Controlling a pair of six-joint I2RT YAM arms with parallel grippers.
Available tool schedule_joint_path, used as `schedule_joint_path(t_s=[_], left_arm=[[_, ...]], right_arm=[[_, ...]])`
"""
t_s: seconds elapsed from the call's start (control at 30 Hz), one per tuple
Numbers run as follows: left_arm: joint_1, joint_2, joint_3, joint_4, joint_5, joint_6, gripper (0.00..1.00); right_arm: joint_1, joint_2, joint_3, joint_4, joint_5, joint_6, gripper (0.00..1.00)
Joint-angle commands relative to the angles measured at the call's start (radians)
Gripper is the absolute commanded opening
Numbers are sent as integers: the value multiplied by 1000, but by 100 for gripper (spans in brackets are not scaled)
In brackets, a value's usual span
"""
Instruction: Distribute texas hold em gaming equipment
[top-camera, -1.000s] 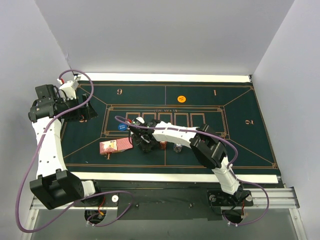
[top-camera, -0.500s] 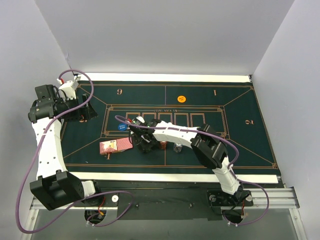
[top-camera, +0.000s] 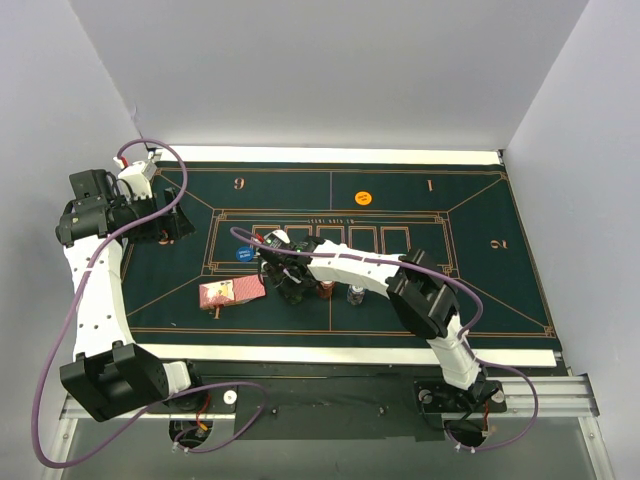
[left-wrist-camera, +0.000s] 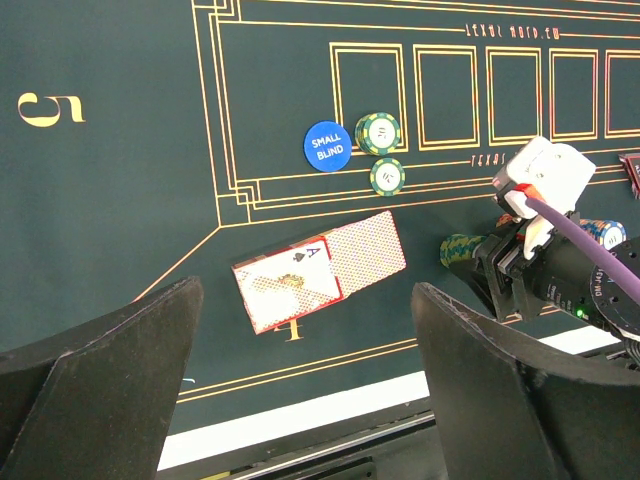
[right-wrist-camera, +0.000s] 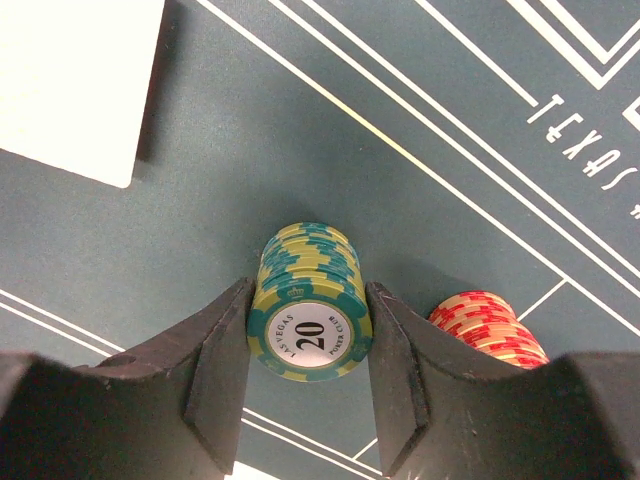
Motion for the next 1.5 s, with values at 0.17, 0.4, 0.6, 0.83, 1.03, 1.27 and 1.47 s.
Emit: schedule_joint_path(t_s=[0.17, 0.4, 0.6, 0.83, 1.03, 1.27, 1.47], left_arm=[[10, -31, 12, 18, 5, 9, 97], [8, -32, 11, 19, 1, 12, 97], [8, -29, 12, 18, 1, 12, 97], [8, -26, 19, 18, 1, 13, 97], [10, -9, 22, 16, 4, 15, 97], [10, 18, 34, 18, 8, 20, 97], [11, 40, 37, 27, 24, 20, 97]], right_arm=[[0, -31, 27, -49, 19, 8, 30], [-3, -74, 68, -59, 39, 8, 23], [-48, -111, 151, -79, 24, 20, 18], [-187, -111, 202, -85, 28, 26, 18], [-359, -27, 295, -127, 80, 17, 18], [-509, 169, 493, -179, 111, 55, 18], [-543, 312, 650, -216, 86, 50, 20]])
